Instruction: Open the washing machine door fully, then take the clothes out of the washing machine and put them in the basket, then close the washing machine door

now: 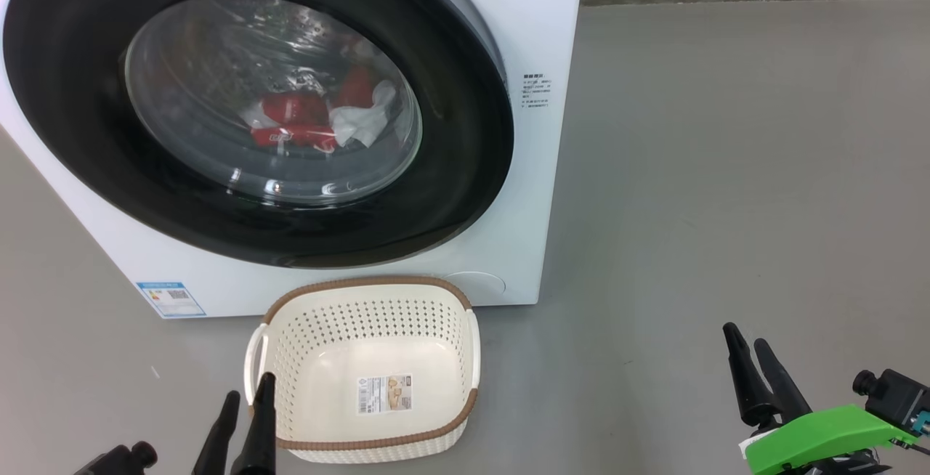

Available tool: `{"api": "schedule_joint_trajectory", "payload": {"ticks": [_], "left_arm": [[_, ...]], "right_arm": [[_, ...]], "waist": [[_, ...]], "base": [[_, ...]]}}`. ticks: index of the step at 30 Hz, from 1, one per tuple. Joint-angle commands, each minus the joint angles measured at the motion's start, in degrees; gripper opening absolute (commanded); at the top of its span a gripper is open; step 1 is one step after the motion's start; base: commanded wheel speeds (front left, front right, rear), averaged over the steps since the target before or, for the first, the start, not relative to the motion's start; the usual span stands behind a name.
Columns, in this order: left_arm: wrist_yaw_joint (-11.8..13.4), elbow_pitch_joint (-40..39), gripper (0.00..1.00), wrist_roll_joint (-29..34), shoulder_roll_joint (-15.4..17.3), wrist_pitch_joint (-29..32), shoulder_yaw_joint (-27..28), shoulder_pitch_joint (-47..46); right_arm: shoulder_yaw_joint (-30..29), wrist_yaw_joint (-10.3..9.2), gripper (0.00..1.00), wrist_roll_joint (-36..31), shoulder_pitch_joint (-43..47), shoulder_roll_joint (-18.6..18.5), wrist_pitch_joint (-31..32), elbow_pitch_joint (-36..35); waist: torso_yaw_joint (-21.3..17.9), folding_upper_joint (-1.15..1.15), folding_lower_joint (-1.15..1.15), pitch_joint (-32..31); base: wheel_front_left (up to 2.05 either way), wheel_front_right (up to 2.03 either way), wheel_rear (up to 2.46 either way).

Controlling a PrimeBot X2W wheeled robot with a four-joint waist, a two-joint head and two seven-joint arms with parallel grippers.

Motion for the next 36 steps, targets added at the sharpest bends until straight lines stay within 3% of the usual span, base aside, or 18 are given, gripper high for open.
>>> {"api": "schedule_joint_trajectory", "payload": {"ticks": [1, 36], "left_arm": [[0.58, -1.99, 1.00, 2.10, 0.98, -0.88, 0.74, -0.53], [2.17, -6.03, 1.00, 26.85, 2.00, -6.83, -0.81, 0.50]], "right_arm": [[0.91, -0.02, 1.00, -1.94, -0.39, -0.90, -0.75, -1.76], [2.58, -0.03, 1.00, -23.34, 0.47, -1.76, -6.65, -4.18]], "waist": [[0.01, 0.00, 0.00, 0.03], [-0.50, 0.00, 0.00, 0.98]], "base": [[0.00, 0.00, 0.00], [0.00, 0.00, 0.00]]}}
